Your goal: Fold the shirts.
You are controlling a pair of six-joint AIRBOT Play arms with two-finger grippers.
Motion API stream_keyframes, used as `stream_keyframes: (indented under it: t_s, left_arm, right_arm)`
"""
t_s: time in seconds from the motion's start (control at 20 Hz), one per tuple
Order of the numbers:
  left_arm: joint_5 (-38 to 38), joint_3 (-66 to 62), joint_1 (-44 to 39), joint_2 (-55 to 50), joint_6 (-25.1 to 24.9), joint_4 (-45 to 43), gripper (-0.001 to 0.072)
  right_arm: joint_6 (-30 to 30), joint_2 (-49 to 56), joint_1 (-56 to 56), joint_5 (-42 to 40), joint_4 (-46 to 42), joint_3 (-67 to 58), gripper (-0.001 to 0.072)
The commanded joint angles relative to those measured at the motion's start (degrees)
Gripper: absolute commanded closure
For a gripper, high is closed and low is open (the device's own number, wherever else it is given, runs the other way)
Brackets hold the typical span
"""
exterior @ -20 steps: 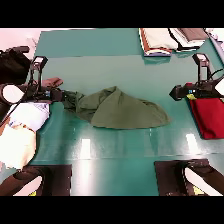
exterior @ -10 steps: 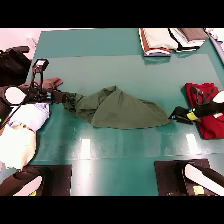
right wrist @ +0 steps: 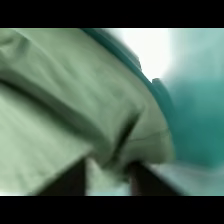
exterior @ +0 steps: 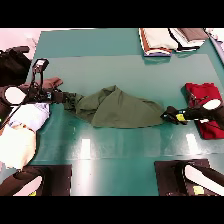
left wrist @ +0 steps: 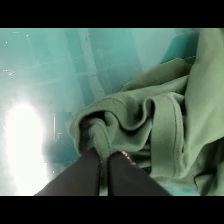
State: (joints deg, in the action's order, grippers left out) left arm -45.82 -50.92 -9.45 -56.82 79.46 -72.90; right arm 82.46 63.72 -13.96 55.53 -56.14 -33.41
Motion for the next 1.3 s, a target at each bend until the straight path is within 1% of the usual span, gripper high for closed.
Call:
stream_keyframes:
  t_s: [0.0,0.1,0.25,0.4,0.6,0.7,0.8,0.9,0.95,1.0,1.1,1.2,1.25]
  left_arm:
    - [0.0,0.0,0.0,0.0,0.0,0.0,0.0676]
    - [-0.2,-1.8,0.0,0.3,0.0,-1.1,0.0677]
    - [-0.2,-10.6,0.0,3.0,0.2,-5.4,0.0677]
    - [-0.2,-22.1,0.0,6.3,0.1,-8.2,0.0677]
    - [-2.3,-34.1,0.0,10.0,0.0,-8.2,0.0677]
    - [-4.0,-39.2,0.0,12.0,0.0,-8.4,0.0677]
    - [-5.5,-41.0,0.0,14.1,0.2,-8.0,0.0677]
    - [-11.6,-38.6,0.0,14.1,1.9,-6.9,0.0677]
    - [-13.7,-35.0,0.0,13.9,2.2,-6.8,0.0677]
    - [-13.8,-29.6,0.0,13.8,2.7,-6.8,0.0677]
    - [-9.1,-14.9,0.0,13.8,2.7,-7.1,0.0677]
    - [-5.0,-2.9,0.0,13.8,3.4,-6.9,0.0676]
    - [-4.8,0.9,0.0,13.8,4.6,-6.8,0.0676]
  right_arm:
    - [1.0,-0.2,5.6,-8.7,0.9,-0.6,0.0694]
    - [0.9,-1.7,7.2,-9.0,-0.7,-4.6,0.0694]
    - [0.7,-8.6,7.7,-8.5,-7.4,-15.4,0.0694]
    - [-0.5,-15.4,5.4,-3.7,-12.5,-29.4,0.0694]
    - [-4.0,-21.5,0.4,3.7,-13.0,-43.9,0.0694]
    - [-4.6,-24.0,-2.4,6.8,-13.0,-48.5,0.0694]
    - [-4.6,-25.9,-5.0,9.0,-12.3,-50.6,0.0694]
    - [-4.7,-27.2,-4.4,9.7,-9.4,-47.2,0.0695]
    - [-4.6,-27.8,-3.0,9.9,-9.5,-43.7,0.0695]
    - [-4.6,-28.4,-1.0,8.8,-10.0,-38.8,0.0695]
    - [-4.3,-28.8,2.0,4.9,-13.5,-28.7,0.0695]
    - [-3.2,-28.1,3.1,4.9,-15.8,-21.9,0.0695]
    - [-3.1,-27.6,3.7,5.4,-15.8,-20.2,0.0695]
